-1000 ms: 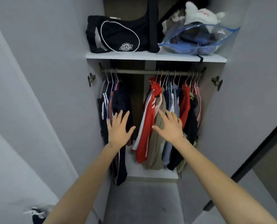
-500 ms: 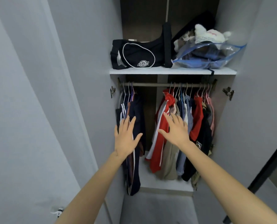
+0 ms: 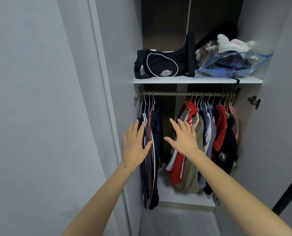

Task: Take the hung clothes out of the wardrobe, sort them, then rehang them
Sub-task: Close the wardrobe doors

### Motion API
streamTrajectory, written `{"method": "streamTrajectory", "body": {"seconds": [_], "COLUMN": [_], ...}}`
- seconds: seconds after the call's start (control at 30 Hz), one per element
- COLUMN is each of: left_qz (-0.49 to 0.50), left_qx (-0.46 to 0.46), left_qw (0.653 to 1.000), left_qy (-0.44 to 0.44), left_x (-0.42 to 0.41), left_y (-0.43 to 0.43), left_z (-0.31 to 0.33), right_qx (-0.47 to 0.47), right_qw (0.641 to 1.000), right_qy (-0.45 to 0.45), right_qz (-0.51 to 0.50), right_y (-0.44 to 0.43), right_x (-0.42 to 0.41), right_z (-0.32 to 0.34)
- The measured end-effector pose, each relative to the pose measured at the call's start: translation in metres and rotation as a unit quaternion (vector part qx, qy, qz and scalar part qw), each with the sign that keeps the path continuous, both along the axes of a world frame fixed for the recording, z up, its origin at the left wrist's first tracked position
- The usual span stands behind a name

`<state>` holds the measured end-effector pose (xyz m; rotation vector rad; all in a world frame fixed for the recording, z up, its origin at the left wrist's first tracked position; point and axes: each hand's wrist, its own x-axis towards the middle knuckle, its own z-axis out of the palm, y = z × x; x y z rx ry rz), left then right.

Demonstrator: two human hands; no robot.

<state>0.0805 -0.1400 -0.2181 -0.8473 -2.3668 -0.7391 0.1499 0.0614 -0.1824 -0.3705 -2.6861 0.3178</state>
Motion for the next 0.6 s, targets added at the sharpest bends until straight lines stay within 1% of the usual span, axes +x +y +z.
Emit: {"method": "streamTrajectory", "body": {"seconds": [0.17,0.23,0.33,0.4,0.6], "left_qz": [0.052,0.062,0.054,0.048,0.018], "left_qx": [0.06,0.098,0.168,0.199,0.23], "left_qw": [0.996,0.993,0.984,0.978,0.967], "left_qy": [0.035,0.033,-0.013,-0.045,-0.112], "left_x": [0.01,0.01,0.007,0.004,-0.005], "left_y": [-0.017,-0.022,-0.027,-0.029,-0.035], "left_z": [0.006,0.01,0.016,0.017,0.016], "right_qx": [-0.001,0.0,0.002,0.005,0.006], "right_qw": [1.0,1.0,1.0,1.0,0.999], "right_qy": [-0.01,-0.008,-0.011,-0.014,-0.025], "right_qz": [0.006,0.011,0.021,0.021,0.019], "right_y": [-0.02,-0.028,-0.035,-0.037,-0.037], "right_x": [0.003,0.003,0.005,0.007,0.013], "right_z": [-0.005,-0.005,-0.003,-0.002,-0.002]}}
